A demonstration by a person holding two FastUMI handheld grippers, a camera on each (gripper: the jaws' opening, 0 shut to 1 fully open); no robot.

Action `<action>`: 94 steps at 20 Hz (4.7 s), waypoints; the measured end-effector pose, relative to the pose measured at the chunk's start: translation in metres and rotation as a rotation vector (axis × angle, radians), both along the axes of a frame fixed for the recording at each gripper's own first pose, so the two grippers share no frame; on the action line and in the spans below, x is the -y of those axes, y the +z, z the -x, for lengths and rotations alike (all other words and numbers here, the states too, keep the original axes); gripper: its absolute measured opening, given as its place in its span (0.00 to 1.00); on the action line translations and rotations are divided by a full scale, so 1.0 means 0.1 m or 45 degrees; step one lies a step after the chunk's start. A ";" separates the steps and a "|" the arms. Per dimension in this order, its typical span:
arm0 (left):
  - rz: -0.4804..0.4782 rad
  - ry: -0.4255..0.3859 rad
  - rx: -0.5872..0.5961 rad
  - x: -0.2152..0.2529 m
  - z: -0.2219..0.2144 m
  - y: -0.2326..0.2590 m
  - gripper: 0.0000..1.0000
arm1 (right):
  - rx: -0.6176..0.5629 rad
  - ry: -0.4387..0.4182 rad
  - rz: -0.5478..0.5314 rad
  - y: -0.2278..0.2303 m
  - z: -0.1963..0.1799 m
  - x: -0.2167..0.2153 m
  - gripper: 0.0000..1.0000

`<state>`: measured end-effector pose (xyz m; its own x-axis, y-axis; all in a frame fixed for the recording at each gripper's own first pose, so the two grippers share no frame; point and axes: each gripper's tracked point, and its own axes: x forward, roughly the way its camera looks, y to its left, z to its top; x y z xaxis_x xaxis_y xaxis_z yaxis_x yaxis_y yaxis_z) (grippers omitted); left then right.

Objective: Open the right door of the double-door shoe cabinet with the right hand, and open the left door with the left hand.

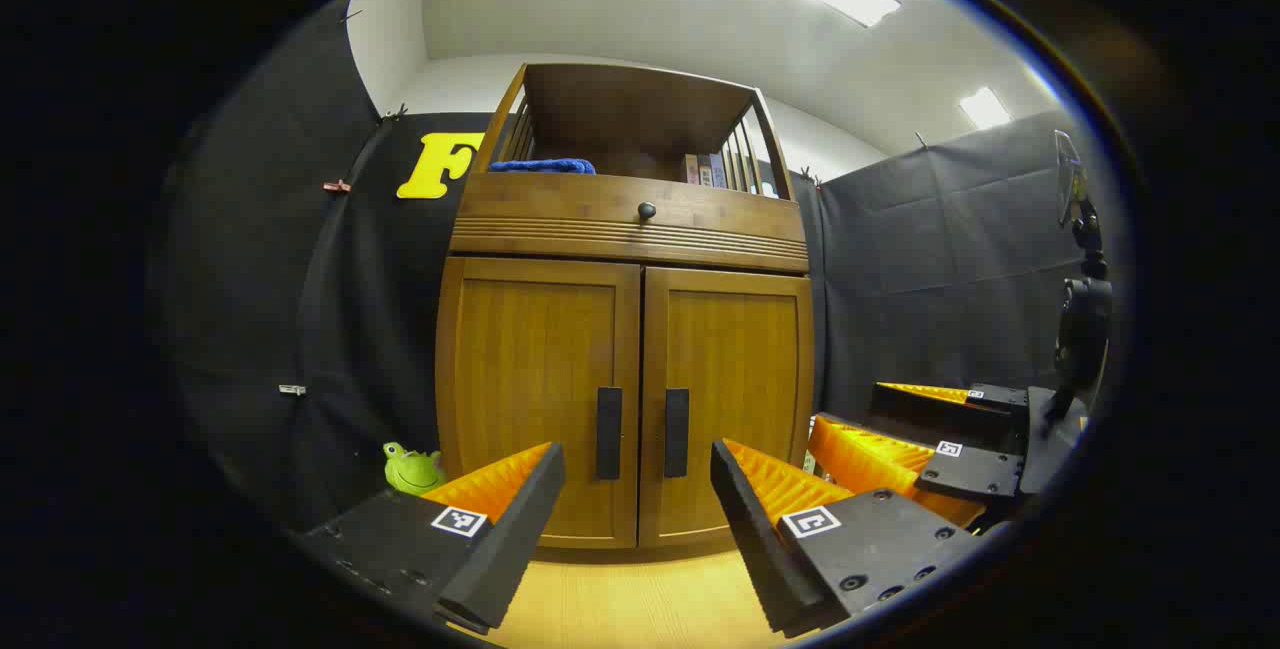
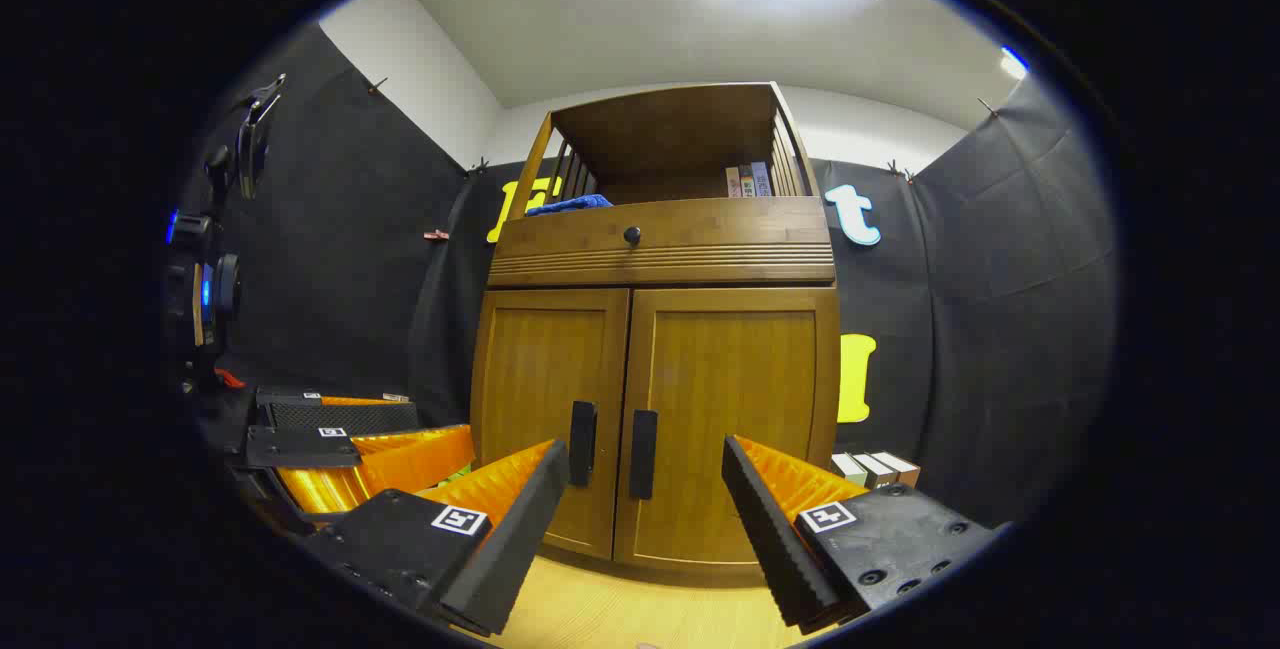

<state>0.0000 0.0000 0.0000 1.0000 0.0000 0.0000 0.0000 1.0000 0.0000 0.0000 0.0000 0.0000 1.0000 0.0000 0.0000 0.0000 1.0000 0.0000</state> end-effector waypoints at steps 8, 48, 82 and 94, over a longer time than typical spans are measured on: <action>0.015 0.008 0.008 0.00 0.00 0.00 0.91 | 0.013 0.012 -0.011 0.01 0.01 -0.01 0.95; 0.004 0.170 -0.021 -1.01 0.36 -0.15 0.92 | -0.079 -0.116 0.015 -0.74 -1.57 -0.20 0.86; 0.040 0.261 -0.083 -1.26 0.17 -0.34 0.91 | -0.220 -0.103 -0.006 -1.36 -1.84 -0.04 0.24; 0.040 0.124 -0.075 -0.61 -0.04 -0.32 0.87 | -0.233 0.025 -0.022 -1.16 -1.31 0.03 0.24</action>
<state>0.0037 0.0612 -0.0318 0.9936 0.0961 -0.0600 -0.0980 0.9948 -0.0285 0.1313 -0.0029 -0.1161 0.9831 0.0214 -0.1819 -0.0183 0.9997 0.0186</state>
